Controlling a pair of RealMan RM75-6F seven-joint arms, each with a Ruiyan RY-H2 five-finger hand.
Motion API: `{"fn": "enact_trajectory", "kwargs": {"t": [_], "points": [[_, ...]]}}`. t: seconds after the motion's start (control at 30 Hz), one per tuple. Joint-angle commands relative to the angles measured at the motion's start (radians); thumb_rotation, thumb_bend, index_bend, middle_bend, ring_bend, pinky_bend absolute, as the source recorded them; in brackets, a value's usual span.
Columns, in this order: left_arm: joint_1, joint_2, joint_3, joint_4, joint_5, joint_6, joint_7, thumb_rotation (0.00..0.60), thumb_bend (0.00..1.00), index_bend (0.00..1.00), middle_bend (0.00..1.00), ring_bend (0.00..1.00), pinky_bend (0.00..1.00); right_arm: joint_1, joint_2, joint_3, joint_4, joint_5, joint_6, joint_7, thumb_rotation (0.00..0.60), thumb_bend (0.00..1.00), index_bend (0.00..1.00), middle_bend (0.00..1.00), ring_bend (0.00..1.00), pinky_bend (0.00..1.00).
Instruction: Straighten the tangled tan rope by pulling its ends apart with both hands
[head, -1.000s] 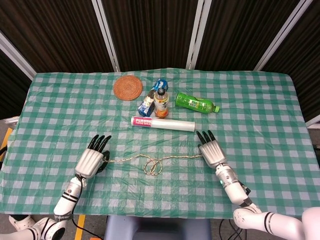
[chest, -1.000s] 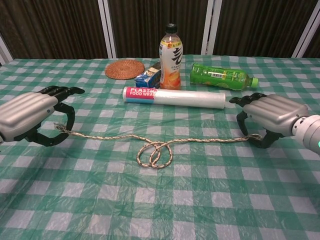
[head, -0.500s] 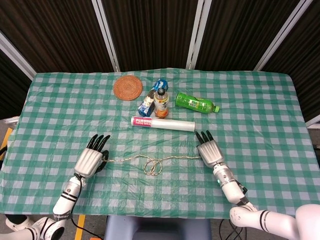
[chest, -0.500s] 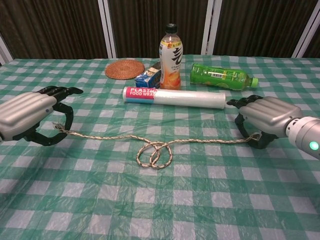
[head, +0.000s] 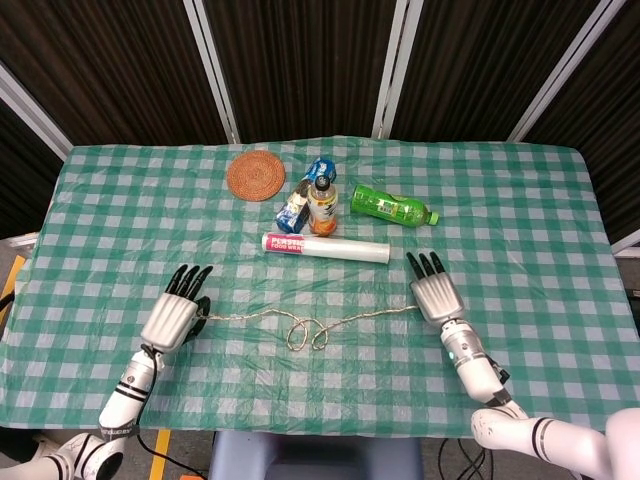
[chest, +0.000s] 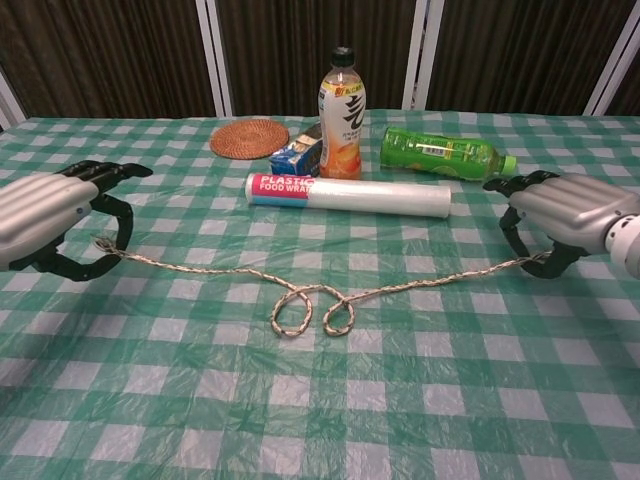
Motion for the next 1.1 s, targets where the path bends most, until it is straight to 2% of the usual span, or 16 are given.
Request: {"fn": "enact_trajectory", "kwargs": {"t": [0.03, 0.47, 0.77, 1.1], "points": [[0.006, 0.015, 0.0, 0.0, 0.001, 0.01, 0.003, 0.6, 0.42, 0.6, 0.04, 0.0, 0.04, -0.012, 0.036, 0.007, -0.014, 0.008, 0.012, 0.03, 0.6, 0.52, 0.76, 0.08, 0.0, 0.0], [0.033, 0.079, -0.013, 0.031, -0.032, 0.018, -0.012, 0.6, 0.42, 0.6, 0.04, 0.0, 0.04, -0.087, 0.19, 0.007, -0.003, 0.022, 0.045, 0.181, 0.6, 0.52, 0.76, 0.08, 0.0, 0.0], [0.031, 0.06, -0.017, 0.09, -0.056, -0.012, -0.026, 0.6, 0.43, 0.6, 0.04, 0.0, 0.04, -0.13, 0.227, 0.001, 0.091, 0.042, 0.015, 0.292, 0.6, 0.52, 0.76, 0.08, 0.0, 0.0], [0.025, 0.037, -0.02, 0.139, -0.07, -0.04, -0.033, 0.6, 0.43, 0.59, 0.04, 0.0, 0.04, -0.156, 0.228, -0.005, 0.188, 0.036, -0.017, 0.378, 0.6, 0.52, 0.76, 0.08, 0.0, 0.0]]}}
